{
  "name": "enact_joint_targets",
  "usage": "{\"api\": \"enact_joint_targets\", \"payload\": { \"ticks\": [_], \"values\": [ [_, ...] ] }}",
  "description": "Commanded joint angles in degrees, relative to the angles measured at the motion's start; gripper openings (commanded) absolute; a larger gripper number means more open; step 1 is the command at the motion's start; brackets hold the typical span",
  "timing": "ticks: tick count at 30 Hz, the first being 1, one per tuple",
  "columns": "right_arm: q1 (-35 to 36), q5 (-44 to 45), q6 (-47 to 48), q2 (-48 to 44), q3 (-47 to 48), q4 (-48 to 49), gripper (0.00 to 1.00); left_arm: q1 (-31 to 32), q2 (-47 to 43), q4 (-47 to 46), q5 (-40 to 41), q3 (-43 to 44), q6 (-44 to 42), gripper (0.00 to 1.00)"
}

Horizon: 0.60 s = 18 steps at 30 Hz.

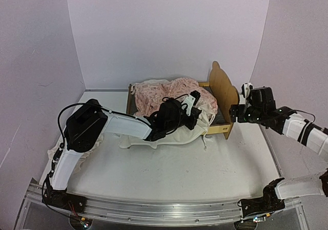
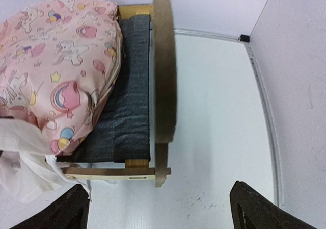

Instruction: Set up the pet bed

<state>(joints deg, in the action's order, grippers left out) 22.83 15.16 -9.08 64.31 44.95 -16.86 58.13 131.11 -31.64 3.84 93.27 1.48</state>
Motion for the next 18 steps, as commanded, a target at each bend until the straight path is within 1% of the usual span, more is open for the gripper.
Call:
{"api": "enact_joint_targets", "payload": {
  "ticks": [1,3,5,6,9,12,14,15,17,18],
  "values": [
    [-1.6,-1.8,-2.1,-0.1,8.1,-10.1,0.97,0.1,-2.0,-3.2,-2.7,1.1,0.2,0.0],
    [-0.9,-11.6,1.3,-0.3,8.2,-9.5,0.95,0.2,-1.6,-3.1,-2.9,1.6,0.6,0.0],
    [0.8,-17.6,3.2,-0.7,7.8,-8.3,0.94,0.1,-1.5,-3.2,-3.0,1.9,0.9,0.0],
    [0.8,-16.0,1.8,-0.2,8.4,-8.6,0.94,0.1,-1.4,-3.1,-3.1,2.1,1.0,0.0],
    [0.5,-0.5,-3.4,1.2,11.4,-12.6,0.94,0.2,-1.5,-3.1,-5.0,2.2,1.3,0.0],
    [-0.6,4.7,-3.5,3.0,13.6,-12.8,0.88,0.1,-1.6,-3.2,-6.9,1.9,1.4,0.0],
    [-2.0,4.6,-2.8,5.9,15.9,-12.8,0.82,0.1,-1.5,-3.1,-7.6,1.7,1.3,0.0],
    [-2.7,4.1,-2.1,7.3,17.0,-12.8,0.8,0.1,-1.5,-3.0,-8.0,1.8,1.3,0.0],
    [-3.5,-1.2,1.2,10.6,19.0,-11.4,0.78,0.1,-1.0,-3.1,-9.0,2.0,1.0,0.0],
    [-3.6,-5.9,3.2,12.5,20.4,-11.0,0.74,0.2,-0.4,-3.0,-10.1,2.5,0.7,0.0]
  ]
}}
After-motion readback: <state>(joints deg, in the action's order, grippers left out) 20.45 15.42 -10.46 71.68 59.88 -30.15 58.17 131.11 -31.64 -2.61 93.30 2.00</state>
